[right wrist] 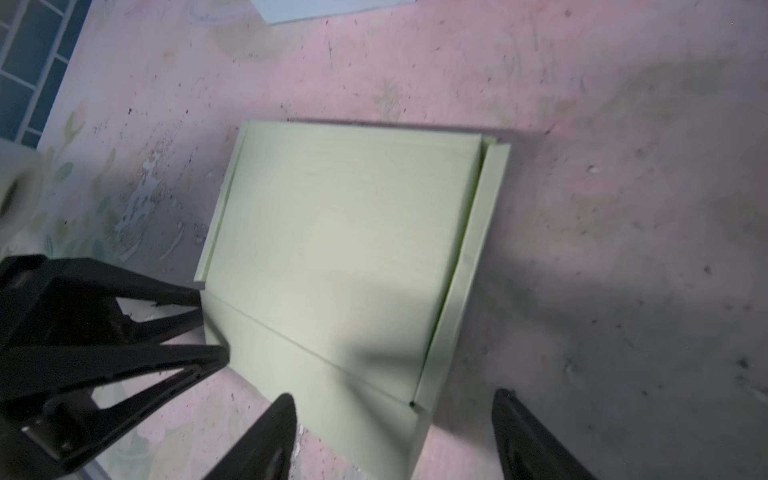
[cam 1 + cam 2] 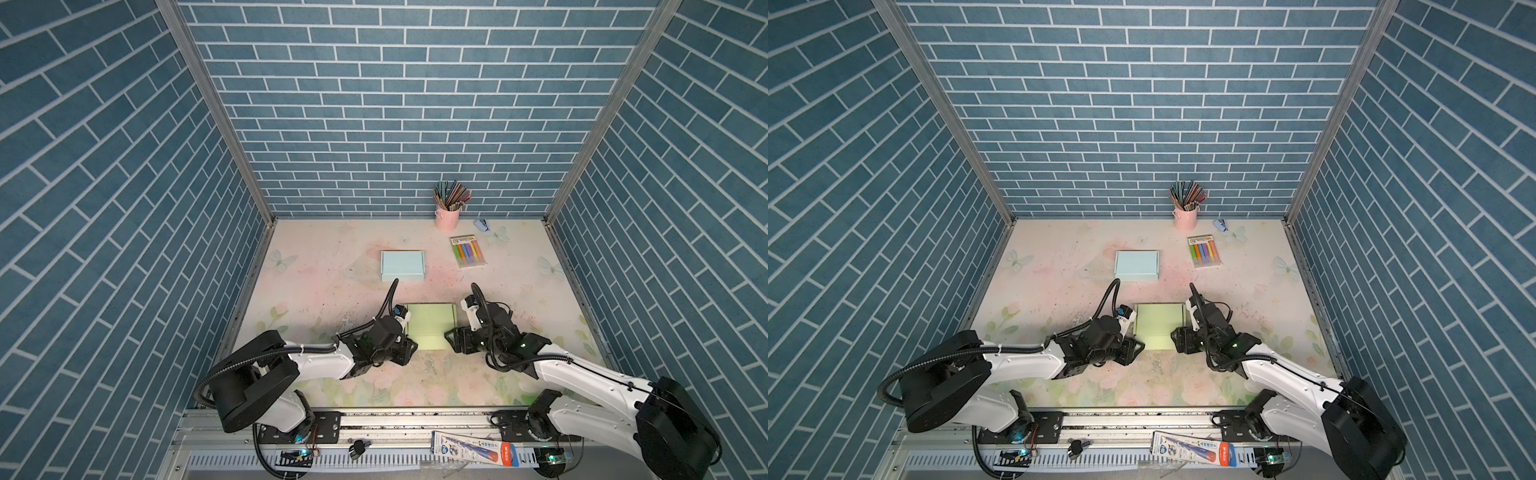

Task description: Fold the paper box

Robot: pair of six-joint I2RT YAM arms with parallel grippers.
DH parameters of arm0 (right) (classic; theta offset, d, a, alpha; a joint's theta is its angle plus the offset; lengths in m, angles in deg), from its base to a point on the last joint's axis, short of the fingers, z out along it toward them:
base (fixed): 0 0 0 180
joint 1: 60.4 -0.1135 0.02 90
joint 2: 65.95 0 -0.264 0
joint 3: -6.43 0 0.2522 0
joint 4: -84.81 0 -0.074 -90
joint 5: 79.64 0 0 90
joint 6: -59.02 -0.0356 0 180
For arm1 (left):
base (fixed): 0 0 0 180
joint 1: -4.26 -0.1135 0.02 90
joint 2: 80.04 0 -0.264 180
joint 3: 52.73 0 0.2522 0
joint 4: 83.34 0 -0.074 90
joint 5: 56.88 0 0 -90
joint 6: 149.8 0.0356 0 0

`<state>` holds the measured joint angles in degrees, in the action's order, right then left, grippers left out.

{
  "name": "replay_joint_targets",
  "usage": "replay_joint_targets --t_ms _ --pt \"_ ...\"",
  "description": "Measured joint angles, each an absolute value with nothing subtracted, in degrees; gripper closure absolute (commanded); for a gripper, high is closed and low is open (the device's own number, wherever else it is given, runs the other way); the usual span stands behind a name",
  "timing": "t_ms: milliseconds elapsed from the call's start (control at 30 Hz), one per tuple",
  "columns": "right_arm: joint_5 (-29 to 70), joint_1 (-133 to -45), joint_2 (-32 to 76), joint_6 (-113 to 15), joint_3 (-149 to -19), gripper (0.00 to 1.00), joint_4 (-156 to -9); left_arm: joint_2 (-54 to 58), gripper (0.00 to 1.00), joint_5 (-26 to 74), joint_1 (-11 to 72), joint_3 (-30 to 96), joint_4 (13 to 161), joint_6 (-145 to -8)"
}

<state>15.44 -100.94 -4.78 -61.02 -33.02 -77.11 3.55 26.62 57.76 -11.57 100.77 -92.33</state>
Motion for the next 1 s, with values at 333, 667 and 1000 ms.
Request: replay_joint_targets --t_ms 333,667,1000 --pt "15.9 -94.5 6.0 -53.2 -43.8 0.23 -78.2 3.5 0.57 27.1 57.7 -11.2 100.7 -91.9" --pt "19.7 -92.9 17.8 -48.7 -50.8 0.22 -79.9 3.5 0.57 28.2 57.7 -11.1 100.6 -91.3" --pt "23.1 -91.5 24.9 -46.9 -54.2 0.22 -80.7 4.0 0.57 29.2 57.7 -10.3 100.4 -90.8"
